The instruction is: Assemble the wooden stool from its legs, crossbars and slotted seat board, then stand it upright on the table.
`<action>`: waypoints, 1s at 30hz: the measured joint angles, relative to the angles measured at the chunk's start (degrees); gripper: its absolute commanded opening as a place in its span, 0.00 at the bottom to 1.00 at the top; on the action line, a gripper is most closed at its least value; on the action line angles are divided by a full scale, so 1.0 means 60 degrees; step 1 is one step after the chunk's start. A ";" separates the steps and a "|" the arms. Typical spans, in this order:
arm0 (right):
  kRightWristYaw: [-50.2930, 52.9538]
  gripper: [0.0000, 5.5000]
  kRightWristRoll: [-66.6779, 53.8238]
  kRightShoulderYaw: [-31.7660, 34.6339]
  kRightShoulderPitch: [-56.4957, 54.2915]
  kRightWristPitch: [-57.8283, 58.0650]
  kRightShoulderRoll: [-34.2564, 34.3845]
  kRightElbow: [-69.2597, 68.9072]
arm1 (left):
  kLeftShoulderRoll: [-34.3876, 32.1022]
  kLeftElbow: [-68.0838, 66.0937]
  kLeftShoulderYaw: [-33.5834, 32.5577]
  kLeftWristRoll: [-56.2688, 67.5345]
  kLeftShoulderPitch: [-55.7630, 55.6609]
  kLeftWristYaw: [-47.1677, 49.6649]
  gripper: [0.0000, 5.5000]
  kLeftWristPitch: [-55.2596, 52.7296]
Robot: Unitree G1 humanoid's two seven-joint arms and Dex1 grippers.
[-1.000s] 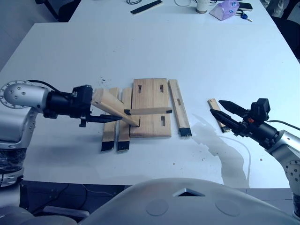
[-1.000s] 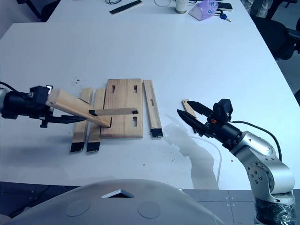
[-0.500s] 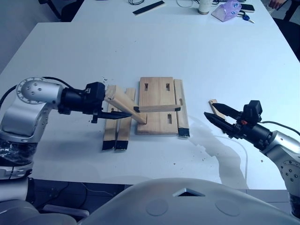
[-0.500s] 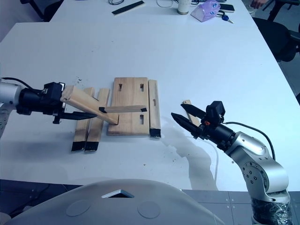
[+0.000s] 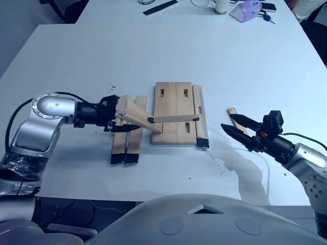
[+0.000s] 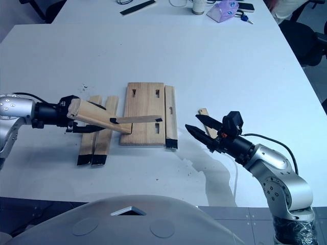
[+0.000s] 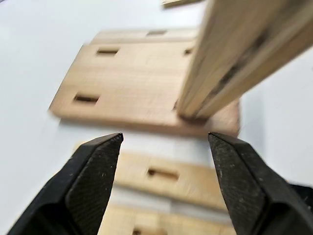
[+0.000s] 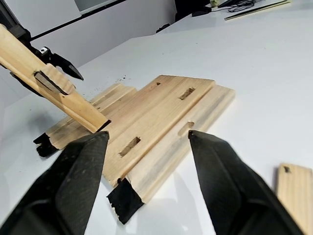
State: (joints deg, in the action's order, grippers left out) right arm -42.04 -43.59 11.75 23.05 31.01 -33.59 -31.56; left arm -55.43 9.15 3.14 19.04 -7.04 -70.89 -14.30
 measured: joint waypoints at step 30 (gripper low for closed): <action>0.1202 0.54 0.0673 -0.0089 0.2346 -0.1109 0.1443 -0.1157 | 0.0745 0.4866 -0.3035 0.0554 0.4995 0.4935 0.58 -0.7039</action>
State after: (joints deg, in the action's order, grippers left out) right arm -34.82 -39.55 11.21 37.13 24.36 -24.93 -38.50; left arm -50.96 38.35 -15.07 22.36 22.93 -41.28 -56.53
